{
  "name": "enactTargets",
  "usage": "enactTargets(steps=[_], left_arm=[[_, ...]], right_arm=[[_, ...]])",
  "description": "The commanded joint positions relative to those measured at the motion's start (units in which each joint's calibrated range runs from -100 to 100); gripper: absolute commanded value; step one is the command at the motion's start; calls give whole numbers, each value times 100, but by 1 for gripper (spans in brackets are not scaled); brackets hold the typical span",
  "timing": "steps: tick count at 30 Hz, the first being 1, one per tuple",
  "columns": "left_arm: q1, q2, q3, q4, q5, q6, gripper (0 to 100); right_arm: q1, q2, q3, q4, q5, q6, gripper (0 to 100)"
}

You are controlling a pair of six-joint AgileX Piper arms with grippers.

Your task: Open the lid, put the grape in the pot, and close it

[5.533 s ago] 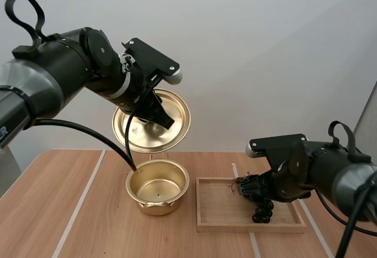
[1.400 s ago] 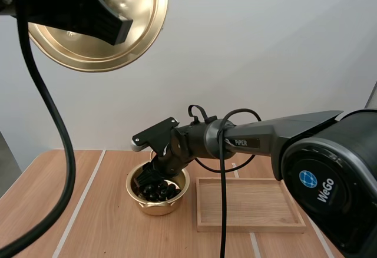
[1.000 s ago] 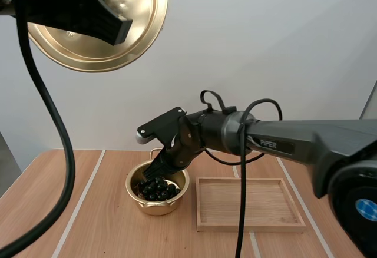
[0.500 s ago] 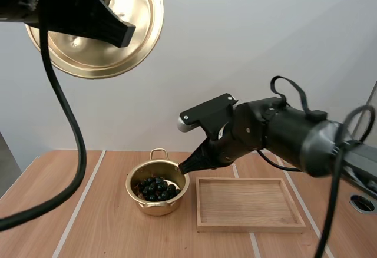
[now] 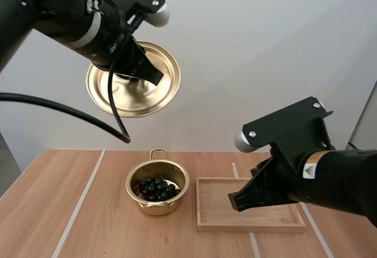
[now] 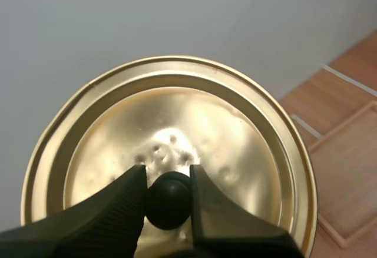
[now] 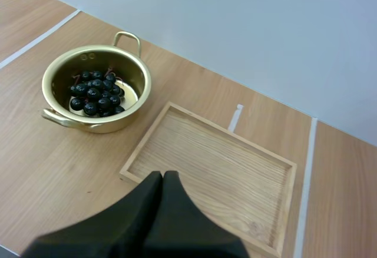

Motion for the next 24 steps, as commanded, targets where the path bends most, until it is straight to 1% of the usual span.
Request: enactTargets(steps=[1, 4, 5, 6, 7, 8, 15, 19, 24], left_arm=[[-12, 453, 56, -603, 221, 314, 0], [-12, 677, 351, -666, 221, 406, 0], [-12, 809, 666, -666, 221, 497, 0], [-12, 835, 745, -666, 221, 508, 0], [-12, 914, 1142, -666, 46, 647, 0], [-12, 925, 1280, -666, -30, 692, 0], [-12, 1090, 2765, -714, -1980, 1215, 0], [-12, 1443, 3035, -714, -2551, 1304, 0], [-12, 2018, 3050, -714, -2771, 1314, 0]], right_arm=[[-267, -745, 17, -49, 666, -42, 0], [-364, -1124, 17, -49, 805, -53, 0], [-380, -1218, 17, -49, 909, -53, 0], [-386, -1248, 17, -49, 953, -53, 0], [-383, -1329, 17, -49, 1096, -53, 0], [-383, -1343, 17, -49, 1112, -53, 0], [-383, -1399, 17, 0, 1112, -53, 0], [-383, -1399, 17, 153, 1112, -53, 0], [-406, -1399, 17, 235, 1112, -53, 0]])
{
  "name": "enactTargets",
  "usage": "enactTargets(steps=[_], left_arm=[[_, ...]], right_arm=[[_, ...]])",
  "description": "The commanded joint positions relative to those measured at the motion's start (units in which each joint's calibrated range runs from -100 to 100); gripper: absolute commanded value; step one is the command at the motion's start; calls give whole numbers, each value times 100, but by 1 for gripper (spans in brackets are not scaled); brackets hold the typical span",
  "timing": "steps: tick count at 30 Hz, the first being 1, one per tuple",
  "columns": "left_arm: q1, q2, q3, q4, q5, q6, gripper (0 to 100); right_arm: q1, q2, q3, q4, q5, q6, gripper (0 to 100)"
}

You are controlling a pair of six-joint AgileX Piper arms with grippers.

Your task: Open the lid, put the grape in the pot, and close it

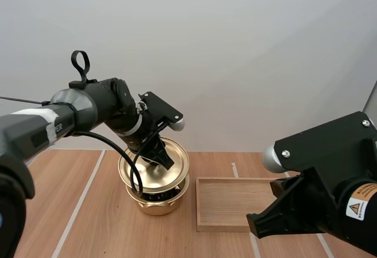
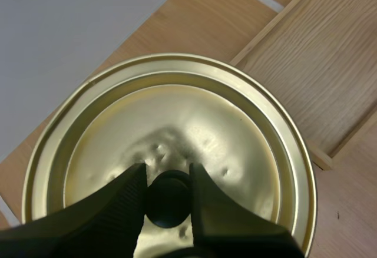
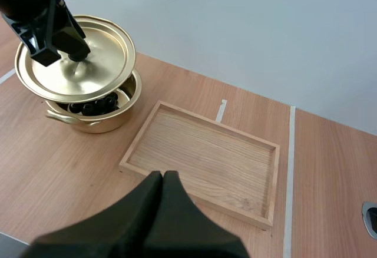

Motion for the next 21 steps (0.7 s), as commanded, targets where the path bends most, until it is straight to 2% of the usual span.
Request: enactTargets(steps=[1, 18, 20, 21], left_arm=[[-12, 314, 14, -135, -322, 35, 0], [-12, 1154, 14, -273, -561, 141, 1], [-12, 1141, 14, -337, -561, 141, 14], [-12, 1112, 14, -353, -561, 141, 27]], right_arm=[[-31, -64, 4, 40, 0, -53, 0], [-31, -64, 4, 40, 0, -53, 0], [-31, -64, 4, 40, 0, -53, 0], [-31, -64, 4, 40, 0, -53, 0]])
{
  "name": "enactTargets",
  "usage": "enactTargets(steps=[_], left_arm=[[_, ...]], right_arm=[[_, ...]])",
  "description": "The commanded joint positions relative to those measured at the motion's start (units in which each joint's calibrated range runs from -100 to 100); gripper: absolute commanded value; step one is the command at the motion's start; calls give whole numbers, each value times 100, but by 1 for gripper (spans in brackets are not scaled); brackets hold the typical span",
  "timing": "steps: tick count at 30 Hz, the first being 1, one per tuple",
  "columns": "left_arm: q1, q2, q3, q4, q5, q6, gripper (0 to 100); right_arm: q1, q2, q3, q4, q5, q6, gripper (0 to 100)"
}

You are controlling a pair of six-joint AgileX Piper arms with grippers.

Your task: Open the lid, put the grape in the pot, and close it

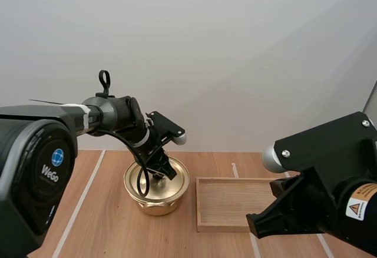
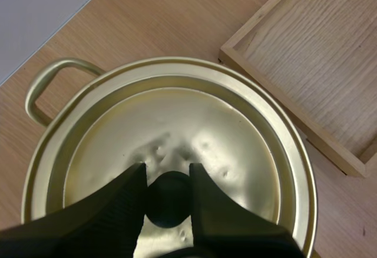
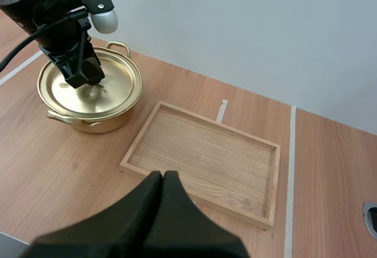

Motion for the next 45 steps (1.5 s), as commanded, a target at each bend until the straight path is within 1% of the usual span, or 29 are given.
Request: enactTargets(steps=[1, 2, 3, 4, 11, 18, 24, 25, 27, 28, 29, 30, 35, 39, 45], left_arm=[[-12, -56, 10, -185, 9, 28, 43], [-12, -63, 10, -200, 9, 28, 60], [-12, -100, 10, -226, 28, 14, 84], [-12, -154, 10, -244, 28, -22, 100], [-12, -761, 10, -244, 757, -88, 100], [-12, -2141, 10, -244, 1567, -127, 100], [-12, -3364, 10, -218, 2179, -424, 100], [-12, -3513, 10, -203, 2258, -511, 84], [-12, -3862, 10, -203, 2463, -583, 44], [-12, -3996, 10, -203, 2591, -583, 26], [-12, -4156, 10, -203, 2711, -583, 3], [-12, -4310, 10, -203, 2812, -583, 0], [-12, -5072, 73, -203, 2820, -1021, 0], [-12, -5780, 512, -203, 2221, -1240, 0], [-12, -6905, 1408, -203, 1332, -1523, 0]], right_arm=[[-31, -64, 4, 10, 0, -53, 0], [-31, -64, 4, 10, 0, -53, 0], [-31, -64, 4, 10, 0, -53, 0], [-31, -64, 4, 10, 0, -53, 0], [-32, -64, 4, -30, 0, -53, 0], [-32, -64, 4, -30, -758, -53, 0], [-32, -64, 4, -30, -853, -53, 0], [-32, -64, 4, -30, -853, -53, 0], [-32, -64, 4, 10, -853, -23, 0], [-32, -64, 4, 10, -853, -23, 0], [-32, -64, 4, 10, -853, -23, 0], [-32, -64, 4, 10, -853, -23, 0], [-32, -76, 4, 79, -853, 100, 0], [-32, -262, 90, 283, -1022, 172, 0], [-32, -992, 731, 311, -1717, 180, 0]])
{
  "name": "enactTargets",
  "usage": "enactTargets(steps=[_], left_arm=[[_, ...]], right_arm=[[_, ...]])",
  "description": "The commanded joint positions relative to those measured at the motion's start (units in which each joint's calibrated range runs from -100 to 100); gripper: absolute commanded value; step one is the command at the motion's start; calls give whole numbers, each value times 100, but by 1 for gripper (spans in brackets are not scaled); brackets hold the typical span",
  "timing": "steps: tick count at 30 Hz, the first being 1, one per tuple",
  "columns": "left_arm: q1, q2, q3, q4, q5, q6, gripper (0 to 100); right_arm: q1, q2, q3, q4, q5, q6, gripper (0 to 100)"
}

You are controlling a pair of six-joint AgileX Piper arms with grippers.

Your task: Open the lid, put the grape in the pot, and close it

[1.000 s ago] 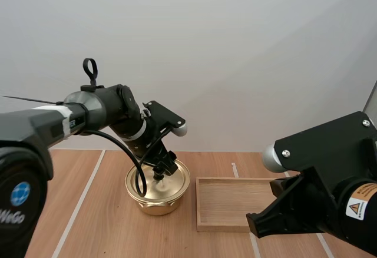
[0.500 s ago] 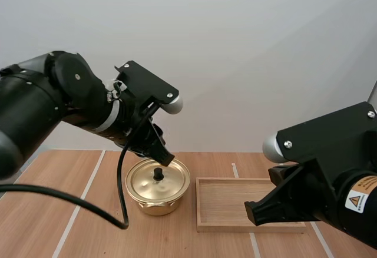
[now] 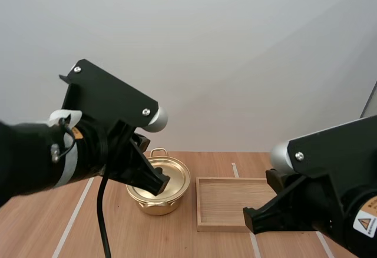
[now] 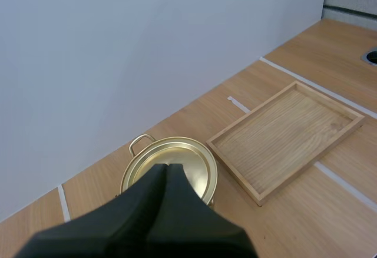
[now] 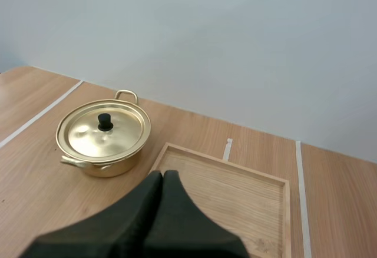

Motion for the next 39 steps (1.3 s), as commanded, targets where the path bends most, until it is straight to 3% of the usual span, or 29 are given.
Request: enactTargets(steps=[1, 8, 21, 28, 33, 39], left_arm=[[-12, -622, 392, -68, -618, -295, 0], [-12, -1561, 969, 8, -800, -1090, 0], [-12, -3358, 1641, 82, -2543, -1232, 0], [190, -3358, 1651, 110, -2546, -1232, 0], [217, -3358, 1817, 236, -2772, -1232, 0], [217, -3358, 2991, 236, -4582, -1214, 0]], right_arm=[[-32, -544, 479, 32, -584, 27, 0], [-39, -1125, 1015, 263, -1326, 27, 0], [-274, -1125, 1015, 180, -1158, 27, 0], [-299, -1125, 1112, 467, -1526, 39, 0], [-299, -1125, 1767, 229, -3161, 39, 0], [-309, -1125, 3192, 79, -6037, -98, 0]])
